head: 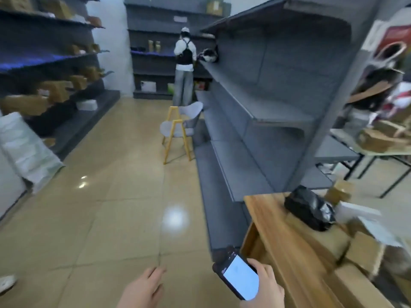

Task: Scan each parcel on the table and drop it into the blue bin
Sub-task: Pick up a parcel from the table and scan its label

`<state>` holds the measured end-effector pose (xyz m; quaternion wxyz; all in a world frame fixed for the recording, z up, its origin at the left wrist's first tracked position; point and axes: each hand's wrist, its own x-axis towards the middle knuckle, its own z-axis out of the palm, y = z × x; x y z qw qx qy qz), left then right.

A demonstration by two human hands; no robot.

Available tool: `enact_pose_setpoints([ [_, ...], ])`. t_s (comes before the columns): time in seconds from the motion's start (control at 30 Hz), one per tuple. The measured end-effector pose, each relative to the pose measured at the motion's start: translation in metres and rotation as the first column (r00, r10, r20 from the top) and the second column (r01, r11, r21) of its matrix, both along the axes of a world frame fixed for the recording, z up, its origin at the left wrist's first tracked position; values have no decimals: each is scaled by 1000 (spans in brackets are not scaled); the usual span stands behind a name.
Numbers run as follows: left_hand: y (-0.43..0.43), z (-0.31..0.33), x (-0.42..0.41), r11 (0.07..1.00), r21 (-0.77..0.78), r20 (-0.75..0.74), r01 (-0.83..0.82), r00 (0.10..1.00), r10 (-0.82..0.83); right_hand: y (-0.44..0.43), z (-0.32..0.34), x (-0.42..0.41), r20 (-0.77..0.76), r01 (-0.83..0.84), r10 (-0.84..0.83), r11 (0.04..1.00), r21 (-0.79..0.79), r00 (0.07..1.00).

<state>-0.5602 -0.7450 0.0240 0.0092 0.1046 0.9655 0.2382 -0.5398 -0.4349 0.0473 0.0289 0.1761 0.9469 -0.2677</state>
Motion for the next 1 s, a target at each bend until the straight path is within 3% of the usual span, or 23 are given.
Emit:
enact_pose_setpoints([
  [0.03,18,-9,-19,998,-16,-62,66,996,-67,16,-1,3,23,72,-73,997,2,997],
  [0.13,79,-21,-55,969,30,48,244,968,-245,65,-2,22,41,264,-263,964,-40,964],
  [0.27,169,-15,-80,861,-51,-30,506,861,-508,126,-8,56,-50,386,-390,920,-69,919],
  [0.33,211,-11,-86,811,22,58,584,809,-584,156,-7,69,-63,432,-436,900,-58,898],
  [0.37,229,-10,-88,799,105,123,592,790,-601,170,-6,73,-60,469,-474,880,-75,879],
  [0.43,260,-19,-98,778,25,3,628,778,-628,194,-1,76,-24,510,-514,854,-102,857],
  [0.67,369,3,-142,672,-68,29,737,675,-738,246,16,69,58,584,-582,811,-33,811],
  [1.0,518,31,-252,515,-371,-53,773,536,-843,299,16,5,103,602,-594,796,-68,798],
])
